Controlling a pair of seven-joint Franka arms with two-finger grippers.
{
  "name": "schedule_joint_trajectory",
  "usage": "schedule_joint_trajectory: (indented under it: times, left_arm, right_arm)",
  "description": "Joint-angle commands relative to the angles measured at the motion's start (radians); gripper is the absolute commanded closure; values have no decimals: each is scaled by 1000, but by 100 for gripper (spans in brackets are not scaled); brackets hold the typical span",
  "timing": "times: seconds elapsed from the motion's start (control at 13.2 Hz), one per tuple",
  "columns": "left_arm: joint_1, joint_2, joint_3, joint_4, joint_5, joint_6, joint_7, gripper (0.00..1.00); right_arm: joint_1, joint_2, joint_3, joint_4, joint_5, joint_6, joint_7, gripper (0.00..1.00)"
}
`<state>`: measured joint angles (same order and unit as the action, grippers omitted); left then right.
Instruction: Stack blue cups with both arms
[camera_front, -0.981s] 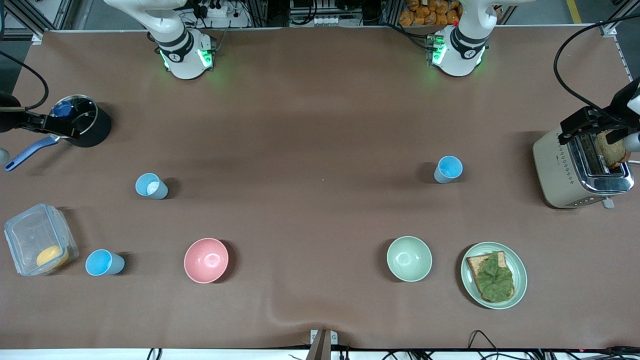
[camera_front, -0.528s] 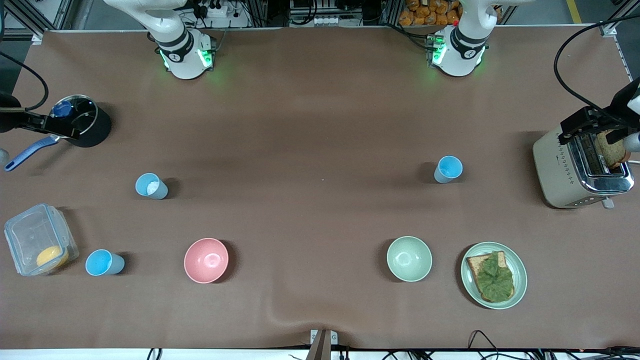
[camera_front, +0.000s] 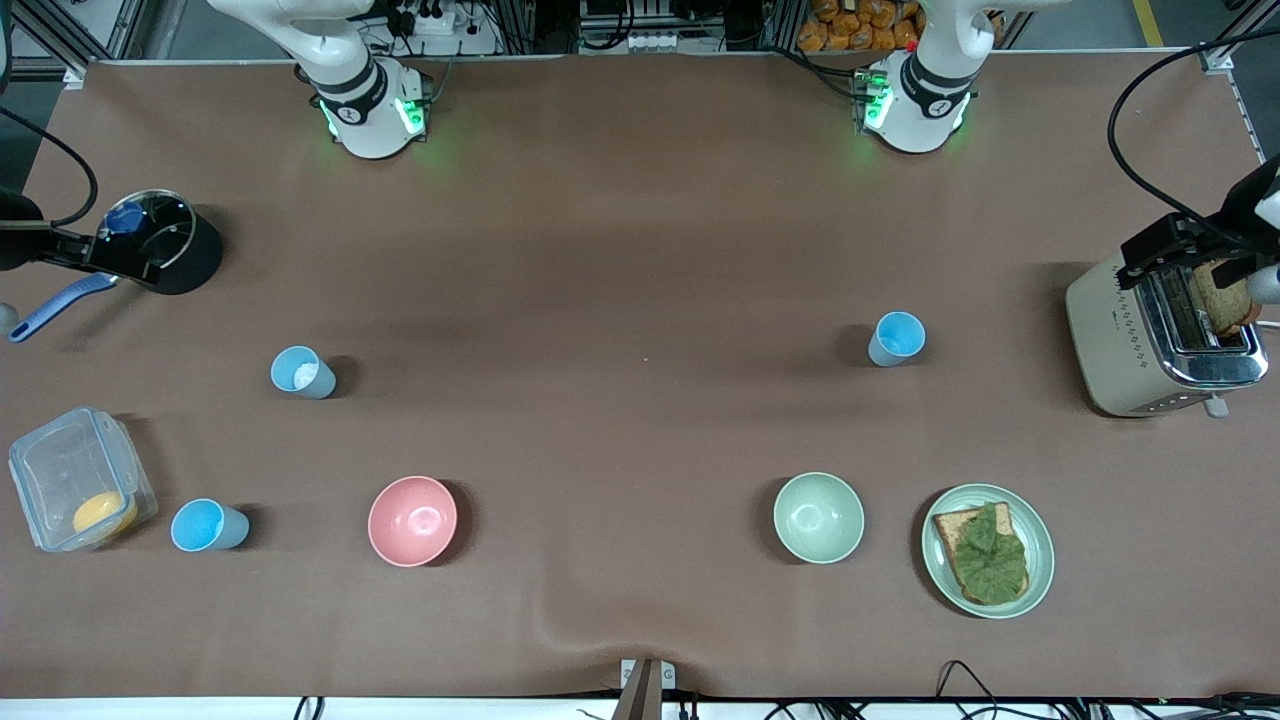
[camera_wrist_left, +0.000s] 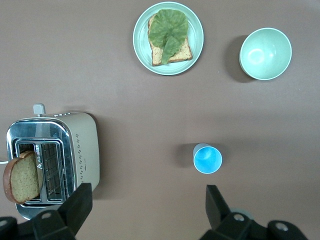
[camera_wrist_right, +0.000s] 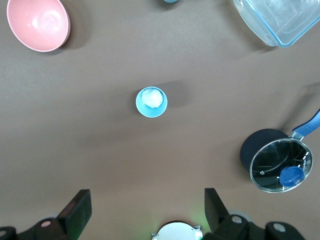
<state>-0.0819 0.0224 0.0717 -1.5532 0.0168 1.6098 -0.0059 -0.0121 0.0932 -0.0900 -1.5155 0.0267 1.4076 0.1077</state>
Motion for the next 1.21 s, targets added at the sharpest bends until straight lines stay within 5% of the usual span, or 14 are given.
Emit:
schedule_joint_trajectory:
  times: [0.0, 0.45, 1.13]
  left_arm:
    - [4, 5, -1, 18, -11, -16, -16, 0]
    - [4, 5, -1, 18, -9, -16, -16, 0]
    - [4, 5, -1, 18, -11, -16, -16, 0]
  right_arm:
    - [-6, 6, 1, -11, -8, 8, 12, 0]
    - [-11, 175, 3, -35, -77, 28, -37, 0]
    - [-45, 197, 6, -494, -54, 596, -103, 0]
